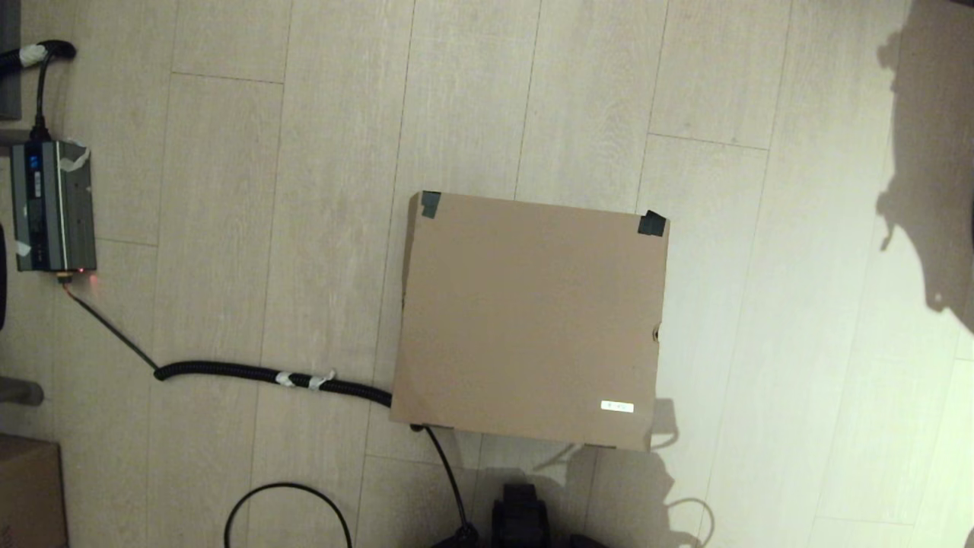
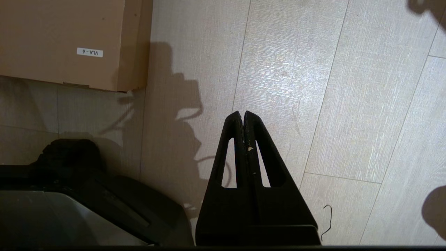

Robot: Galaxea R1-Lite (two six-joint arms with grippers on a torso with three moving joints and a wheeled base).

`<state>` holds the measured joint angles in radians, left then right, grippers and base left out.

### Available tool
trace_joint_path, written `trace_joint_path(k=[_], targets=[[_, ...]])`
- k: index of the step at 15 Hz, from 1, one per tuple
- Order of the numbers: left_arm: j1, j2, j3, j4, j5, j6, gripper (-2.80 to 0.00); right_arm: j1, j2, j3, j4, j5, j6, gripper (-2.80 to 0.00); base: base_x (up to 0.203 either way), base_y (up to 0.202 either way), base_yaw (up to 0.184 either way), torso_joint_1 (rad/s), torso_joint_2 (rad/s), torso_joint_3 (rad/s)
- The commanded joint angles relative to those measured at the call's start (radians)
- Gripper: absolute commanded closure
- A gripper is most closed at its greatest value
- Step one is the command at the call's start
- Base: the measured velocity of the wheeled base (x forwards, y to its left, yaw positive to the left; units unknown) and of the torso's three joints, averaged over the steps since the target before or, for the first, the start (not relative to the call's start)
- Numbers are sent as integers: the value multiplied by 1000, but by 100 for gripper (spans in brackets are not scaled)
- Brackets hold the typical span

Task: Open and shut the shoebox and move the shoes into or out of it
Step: Open the shoe box

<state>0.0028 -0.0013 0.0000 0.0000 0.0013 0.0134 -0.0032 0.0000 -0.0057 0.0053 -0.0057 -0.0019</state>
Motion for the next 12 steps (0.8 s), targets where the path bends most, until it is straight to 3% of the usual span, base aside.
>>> trace_joint_path(k=[1, 6, 8, 10, 12], targets=[[0, 0, 0, 0, 0, 0, 0, 0, 2, 1, -1, 0, 0, 0, 0, 0, 0, 0, 0, 0], [0, 0, 0, 2, -1, 7, 0, 0, 2, 1, -2, 6, -26, 0, 0, 0, 0, 0, 0, 0], [0, 1, 0, 2, -14, 60, 0, 0, 2, 4, -2, 4, -26, 0, 0, 0, 0, 0, 0, 0], [-1, 0, -11, 21, -26, 66, 0, 0, 18, -62, 11, 2, -10, 0, 0, 0, 0, 0, 0, 0], [-2, 48, -118, 58, -58, 65, 0, 0, 143, -164, 37, 6, 21, 0, 0, 0, 0, 0, 0, 0]])
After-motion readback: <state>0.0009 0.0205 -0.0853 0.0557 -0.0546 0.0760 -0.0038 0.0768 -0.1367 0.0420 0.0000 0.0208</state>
